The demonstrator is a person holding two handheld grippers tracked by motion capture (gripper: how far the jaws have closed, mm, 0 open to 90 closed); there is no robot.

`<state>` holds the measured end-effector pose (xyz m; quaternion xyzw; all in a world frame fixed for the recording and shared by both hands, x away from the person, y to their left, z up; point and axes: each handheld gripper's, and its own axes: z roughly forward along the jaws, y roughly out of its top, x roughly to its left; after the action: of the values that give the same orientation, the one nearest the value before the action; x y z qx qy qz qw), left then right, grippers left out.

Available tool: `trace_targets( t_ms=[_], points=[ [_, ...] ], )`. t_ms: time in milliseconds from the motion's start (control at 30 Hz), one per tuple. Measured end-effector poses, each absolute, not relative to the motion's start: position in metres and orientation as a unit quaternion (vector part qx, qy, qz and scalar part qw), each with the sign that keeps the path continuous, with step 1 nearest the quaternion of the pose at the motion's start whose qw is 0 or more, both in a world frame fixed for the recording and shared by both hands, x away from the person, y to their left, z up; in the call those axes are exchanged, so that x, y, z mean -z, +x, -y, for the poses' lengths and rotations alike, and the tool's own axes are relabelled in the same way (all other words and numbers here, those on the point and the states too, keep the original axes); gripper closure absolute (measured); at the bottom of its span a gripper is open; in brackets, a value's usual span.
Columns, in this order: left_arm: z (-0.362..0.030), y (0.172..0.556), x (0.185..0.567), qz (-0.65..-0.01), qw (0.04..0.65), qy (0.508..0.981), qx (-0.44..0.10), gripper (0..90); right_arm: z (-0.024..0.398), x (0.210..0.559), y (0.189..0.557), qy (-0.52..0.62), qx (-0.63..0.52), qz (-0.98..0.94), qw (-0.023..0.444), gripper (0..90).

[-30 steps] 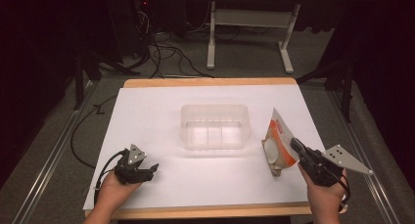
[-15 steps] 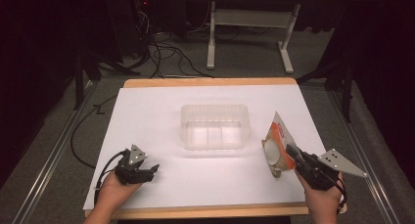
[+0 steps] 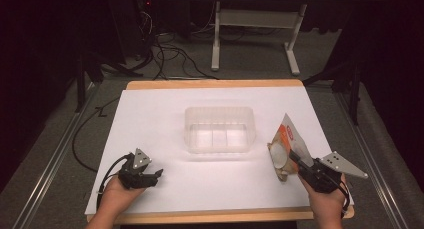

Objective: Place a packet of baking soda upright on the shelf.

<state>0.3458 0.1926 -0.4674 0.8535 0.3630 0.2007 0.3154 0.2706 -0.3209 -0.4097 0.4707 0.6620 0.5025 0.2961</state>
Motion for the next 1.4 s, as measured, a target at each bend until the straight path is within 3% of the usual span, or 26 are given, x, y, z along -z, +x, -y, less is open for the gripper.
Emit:
trace_targets(
  t_ms=[100,333,1067,1400],
  points=[
    [-0.193,0.346,0.467,-0.362,0.316,0.854,-0.200,30.8,0.322,0.412,0.272,0.481,-0.494,-0.659,0.299,85.9],
    [-0.192,0.346,0.467,-0.361,0.316,0.854,-0.199,30.8,0.323,0.410,0.273,0.495,-0.484,-0.652,0.309,90.0],
    [-0.195,0.345,0.465,-0.365,0.328,0.847,-0.204,30.7,0.316,0.396,0.272,0.478,-0.467,-0.658,0.346,90.0],
    [-0.196,0.346,0.464,-0.365,0.334,0.844,-0.207,30.3,0.312,0.381,0.276,0.476,-0.489,-0.646,0.342,90.0]
  ],
)
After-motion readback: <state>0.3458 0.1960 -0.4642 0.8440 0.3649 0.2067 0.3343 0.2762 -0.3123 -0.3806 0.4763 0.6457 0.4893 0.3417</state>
